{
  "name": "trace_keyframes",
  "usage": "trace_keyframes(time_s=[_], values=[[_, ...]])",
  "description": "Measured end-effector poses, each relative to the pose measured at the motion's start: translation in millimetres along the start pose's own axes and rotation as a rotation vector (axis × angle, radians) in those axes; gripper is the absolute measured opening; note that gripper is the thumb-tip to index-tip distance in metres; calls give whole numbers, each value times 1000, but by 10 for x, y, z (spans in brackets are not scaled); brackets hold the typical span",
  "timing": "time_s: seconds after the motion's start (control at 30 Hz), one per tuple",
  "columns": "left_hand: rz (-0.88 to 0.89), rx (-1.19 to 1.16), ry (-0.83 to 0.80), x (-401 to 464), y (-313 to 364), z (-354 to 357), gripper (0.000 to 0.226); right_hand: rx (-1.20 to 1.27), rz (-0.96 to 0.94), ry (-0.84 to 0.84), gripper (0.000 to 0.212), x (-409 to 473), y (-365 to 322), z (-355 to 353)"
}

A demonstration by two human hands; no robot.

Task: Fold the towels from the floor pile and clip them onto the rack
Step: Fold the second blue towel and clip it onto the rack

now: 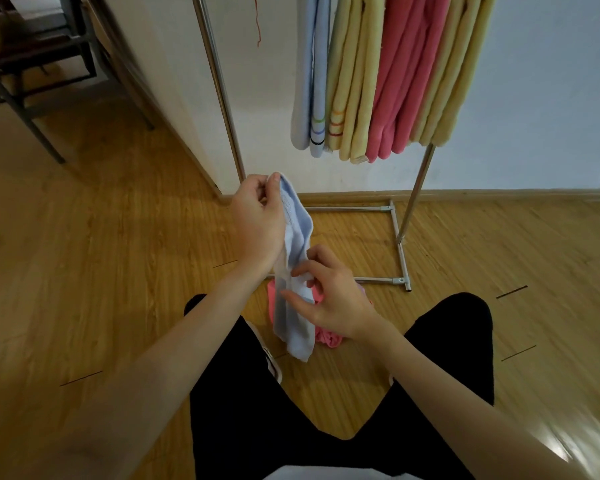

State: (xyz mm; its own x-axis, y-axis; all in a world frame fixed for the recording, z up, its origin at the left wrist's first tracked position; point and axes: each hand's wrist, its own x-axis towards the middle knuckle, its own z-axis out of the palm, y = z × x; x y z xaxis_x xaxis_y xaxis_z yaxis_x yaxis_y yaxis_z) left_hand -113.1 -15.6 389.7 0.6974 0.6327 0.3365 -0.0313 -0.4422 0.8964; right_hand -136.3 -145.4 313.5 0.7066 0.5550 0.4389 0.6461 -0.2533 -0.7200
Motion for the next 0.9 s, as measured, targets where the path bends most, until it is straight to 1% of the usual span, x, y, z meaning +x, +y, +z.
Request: trace_keyframes(time_s=[0.07,0.2,0.27,0.37,0.47,0.53,0.6,0.67,0.77,0.83,0.9], values=[[-3,-14,6,-15,27,29,22,8,15,33,31,2,8,25],[-11,-44,-4,-36,54,71,22,35,63,125,21,0,45,71],[-9,-40,-7,-39,54,78,21,57,96,146,15,10,64,65],[-1,-28,-1,-11,35,59,20,81,134,170,12,25,77,-49],[-57,29,-31,68,-19,-34,19,86,170,197,9,71,116,-278],[-107,40,-108,123,-41,-122,16,72,191,208,8,123,163,-452],[-180,43,-229,153,-22,-205,16,41,198,200,10,187,210,-632],[-215,132,-331,179,-13,-289,13,18,189,150,10,254,245,-805],[-168,370,-419,234,-72,-405,7,-33,150,27,10,364,224,-1028],[-62,524,-419,268,-90,-438,7,-91,105,-40,11,437,158,-1140],[72,601,-384,306,-30,-440,7,-131,74,-74,12,503,84,-1242]])
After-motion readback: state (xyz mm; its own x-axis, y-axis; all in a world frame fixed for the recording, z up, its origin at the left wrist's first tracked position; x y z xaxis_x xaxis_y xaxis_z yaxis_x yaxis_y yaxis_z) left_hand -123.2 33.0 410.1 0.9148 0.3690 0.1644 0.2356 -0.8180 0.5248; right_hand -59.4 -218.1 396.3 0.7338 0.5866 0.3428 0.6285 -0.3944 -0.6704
